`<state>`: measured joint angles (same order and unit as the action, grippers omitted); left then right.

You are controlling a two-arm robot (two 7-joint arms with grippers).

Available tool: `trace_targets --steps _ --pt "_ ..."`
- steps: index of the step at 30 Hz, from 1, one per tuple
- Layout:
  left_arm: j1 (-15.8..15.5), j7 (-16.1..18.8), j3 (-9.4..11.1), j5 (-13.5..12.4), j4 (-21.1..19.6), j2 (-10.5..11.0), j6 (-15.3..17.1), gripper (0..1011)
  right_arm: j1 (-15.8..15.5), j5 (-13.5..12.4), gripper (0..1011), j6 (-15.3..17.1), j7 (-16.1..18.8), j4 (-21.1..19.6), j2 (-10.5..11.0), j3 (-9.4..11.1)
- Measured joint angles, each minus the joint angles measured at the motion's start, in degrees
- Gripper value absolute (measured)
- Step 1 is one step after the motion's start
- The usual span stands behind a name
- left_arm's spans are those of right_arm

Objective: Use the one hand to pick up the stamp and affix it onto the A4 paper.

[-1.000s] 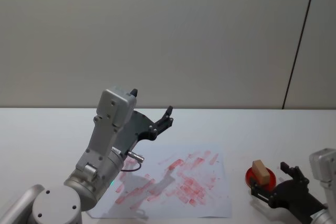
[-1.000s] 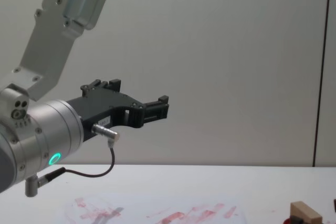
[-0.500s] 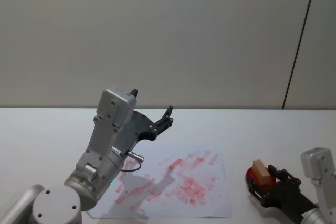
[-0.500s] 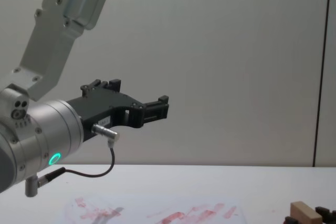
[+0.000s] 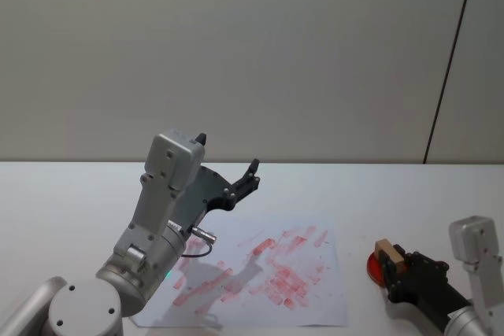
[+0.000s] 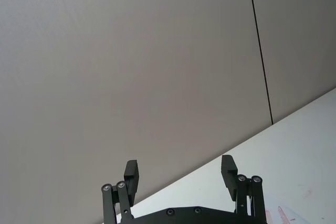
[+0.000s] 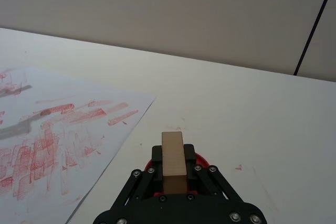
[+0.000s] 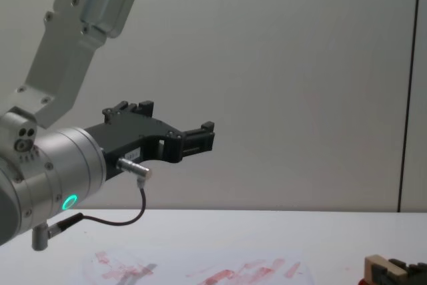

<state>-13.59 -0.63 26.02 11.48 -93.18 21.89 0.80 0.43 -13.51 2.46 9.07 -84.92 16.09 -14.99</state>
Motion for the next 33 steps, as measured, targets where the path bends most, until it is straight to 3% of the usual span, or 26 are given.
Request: trace_targets --steps 12,33 --pt "0.0 0.0 0.0 0.0 0.0 0.0 0.0 1002 0.27 1.69 217 -2.22 -0.06 -0.45 -0.64 -0.5" --pt "0.0 0.0 0.0 0.0 0.0 0.0 0.0 1002 2.47 7.8 217 -2.24 5.53 -1.6 -4.36 -4.22"
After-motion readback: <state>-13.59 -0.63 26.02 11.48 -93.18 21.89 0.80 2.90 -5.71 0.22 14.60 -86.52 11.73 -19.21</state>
